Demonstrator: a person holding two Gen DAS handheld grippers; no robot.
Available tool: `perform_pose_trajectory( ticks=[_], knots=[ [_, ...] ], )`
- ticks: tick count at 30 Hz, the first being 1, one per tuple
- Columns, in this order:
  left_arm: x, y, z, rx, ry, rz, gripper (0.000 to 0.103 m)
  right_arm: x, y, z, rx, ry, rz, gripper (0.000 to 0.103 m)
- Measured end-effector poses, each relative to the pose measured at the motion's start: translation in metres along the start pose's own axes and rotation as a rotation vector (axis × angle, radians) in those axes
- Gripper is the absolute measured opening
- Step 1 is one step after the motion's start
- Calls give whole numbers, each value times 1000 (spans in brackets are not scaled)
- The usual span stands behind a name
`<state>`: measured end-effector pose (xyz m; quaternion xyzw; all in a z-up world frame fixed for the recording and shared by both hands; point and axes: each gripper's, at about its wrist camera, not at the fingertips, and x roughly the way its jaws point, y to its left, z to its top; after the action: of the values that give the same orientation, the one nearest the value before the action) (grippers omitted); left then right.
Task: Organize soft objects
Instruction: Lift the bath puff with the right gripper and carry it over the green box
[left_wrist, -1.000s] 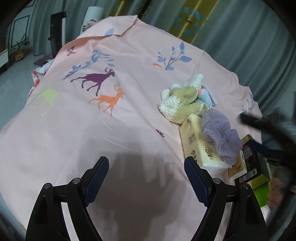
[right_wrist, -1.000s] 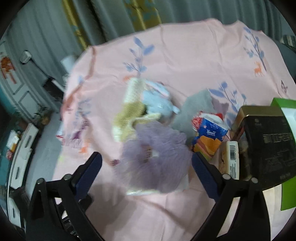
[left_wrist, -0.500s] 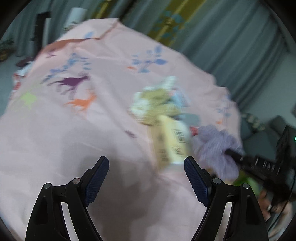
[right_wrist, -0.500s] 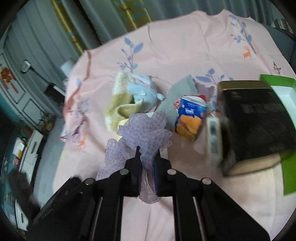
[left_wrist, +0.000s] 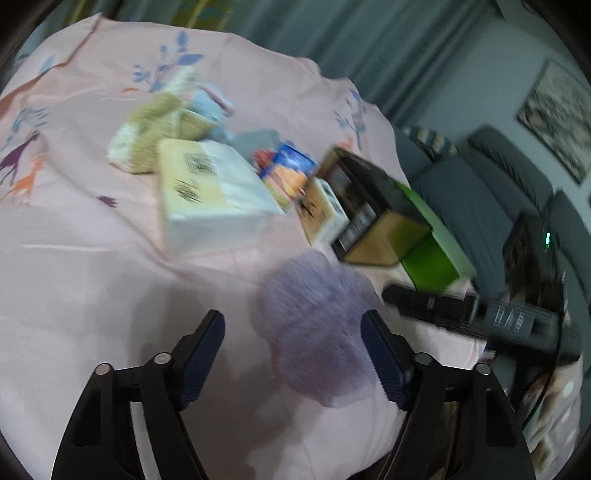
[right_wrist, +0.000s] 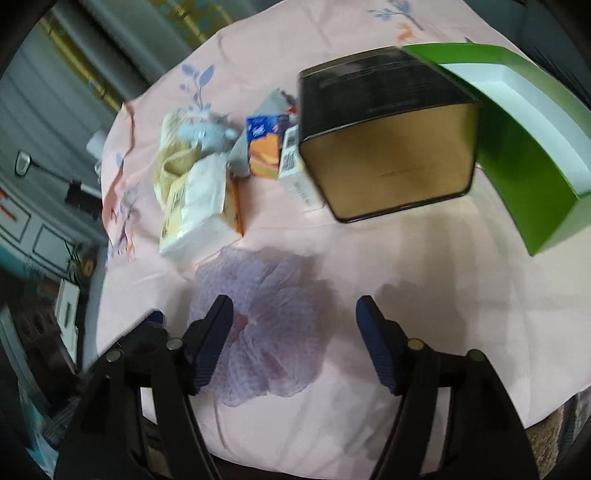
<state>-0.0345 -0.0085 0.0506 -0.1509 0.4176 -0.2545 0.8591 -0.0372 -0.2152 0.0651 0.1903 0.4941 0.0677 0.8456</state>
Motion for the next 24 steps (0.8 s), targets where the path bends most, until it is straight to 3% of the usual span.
perform_pose_trajectory(
  ticks=[3, 6, 7, 8, 11, 13, 15, 19, 24],
  knots=[
    [9, -8, -9, 29, 40, -6, 71, 1, -2, -1, 10, 3, 56, 71],
    [23, -10, -16, 28, 83, 1, 51, 17, 3, -2, 6, 43, 88, 71],
    [28, -9, -18, 26, 98, 6, 37, 23, 1, -3, 15, 61, 86, 71],
    [32, -9, -20, 26, 110, 7, 31, 28, 1, -4, 21, 76, 85, 70],
    [36, -13, -23, 35, 107, -1, 22, 42, 6, -7, 20, 111, 112, 54],
    [37, -19, -20, 40, 94, -10, 19, 45, 9, -7, 18, 122, 127, 35],
    [38, -27, -17, 58, 96, -7, 18, 41, 9, -6, 29, 110, 156, 27],
    [27, -62, 1, 136, 37, -34, 18, 11, -1, 3, 47, 38, 189, 27],
    [18, -121, 41, 233, -46, -92, 18, -57, -20, 33, 73, -139, 227, 27]
  ],
)
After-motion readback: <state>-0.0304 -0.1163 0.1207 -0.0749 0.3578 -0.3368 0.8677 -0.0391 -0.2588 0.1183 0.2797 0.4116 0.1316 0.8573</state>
